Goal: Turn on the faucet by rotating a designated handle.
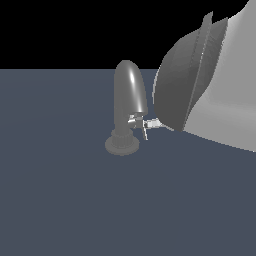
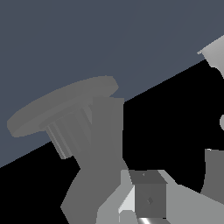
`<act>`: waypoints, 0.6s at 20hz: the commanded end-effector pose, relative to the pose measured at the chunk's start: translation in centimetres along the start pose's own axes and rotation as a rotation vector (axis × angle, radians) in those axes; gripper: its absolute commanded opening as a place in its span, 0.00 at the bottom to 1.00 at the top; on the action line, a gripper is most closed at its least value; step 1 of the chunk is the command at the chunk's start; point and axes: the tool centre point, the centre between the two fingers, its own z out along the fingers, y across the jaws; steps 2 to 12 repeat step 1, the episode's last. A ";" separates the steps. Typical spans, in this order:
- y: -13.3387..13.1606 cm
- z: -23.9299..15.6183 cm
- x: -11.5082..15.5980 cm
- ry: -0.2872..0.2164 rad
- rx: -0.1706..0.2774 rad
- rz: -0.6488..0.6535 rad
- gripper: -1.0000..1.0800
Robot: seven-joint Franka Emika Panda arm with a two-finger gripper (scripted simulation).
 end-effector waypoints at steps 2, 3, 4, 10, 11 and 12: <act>-2.9 0.7 4.8 -0.012 0.062 0.064 0.00; -2.9 0.7 4.8 -0.012 0.062 0.064 0.00; -2.9 0.7 4.8 -0.012 0.062 0.064 0.00; -2.9 0.7 4.8 -0.012 0.062 0.064 0.00; -2.9 0.7 4.8 -0.012 0.062 0.064 0.00; -2.9 0.7 4.8 -0.012 0.062 0.064 0.00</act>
